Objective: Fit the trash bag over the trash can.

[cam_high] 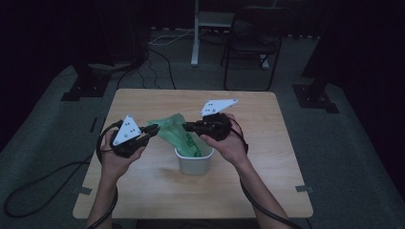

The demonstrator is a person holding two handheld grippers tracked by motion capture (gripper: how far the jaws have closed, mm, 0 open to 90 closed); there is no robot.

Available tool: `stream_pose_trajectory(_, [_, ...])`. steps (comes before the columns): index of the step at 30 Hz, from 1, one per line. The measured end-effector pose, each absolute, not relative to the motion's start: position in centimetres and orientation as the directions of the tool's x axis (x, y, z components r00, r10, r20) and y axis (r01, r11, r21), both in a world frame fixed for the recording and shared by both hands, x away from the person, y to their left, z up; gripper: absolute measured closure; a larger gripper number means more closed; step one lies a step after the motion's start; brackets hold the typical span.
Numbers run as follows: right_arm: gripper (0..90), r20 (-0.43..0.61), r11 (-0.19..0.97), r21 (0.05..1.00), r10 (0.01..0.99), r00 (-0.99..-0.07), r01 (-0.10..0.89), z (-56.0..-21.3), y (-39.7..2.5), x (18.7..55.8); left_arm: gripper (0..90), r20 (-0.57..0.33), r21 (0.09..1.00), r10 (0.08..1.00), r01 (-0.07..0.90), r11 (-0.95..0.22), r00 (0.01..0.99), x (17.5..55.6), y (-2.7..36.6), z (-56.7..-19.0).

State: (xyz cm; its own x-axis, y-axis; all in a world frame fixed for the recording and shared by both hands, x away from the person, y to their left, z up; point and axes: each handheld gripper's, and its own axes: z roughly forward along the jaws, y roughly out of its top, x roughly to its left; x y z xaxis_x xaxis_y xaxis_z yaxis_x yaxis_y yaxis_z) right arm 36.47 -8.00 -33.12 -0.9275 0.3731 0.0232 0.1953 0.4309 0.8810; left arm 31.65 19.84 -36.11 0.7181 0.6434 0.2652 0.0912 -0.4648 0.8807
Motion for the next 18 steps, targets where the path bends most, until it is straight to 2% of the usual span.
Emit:
stream_pose_trajectory(8, [90.0,0.023,0.428,0.884,0.367,-0.93,0.191,-32.9,-8.2,36.2,80.6,0.291,0.861,0.647,0.101,-0.498,0.705,32.3,18.5,-36.7])
stream_pose_trajectory(18, [90.0,0.016,0.43,0.885,0.36,-0.933,0.181,-32.8,-8.3,35.9,76.7,0.25,0.878,0.682,0.135,-0.459,0.687,33.4,19.2,-37.2])
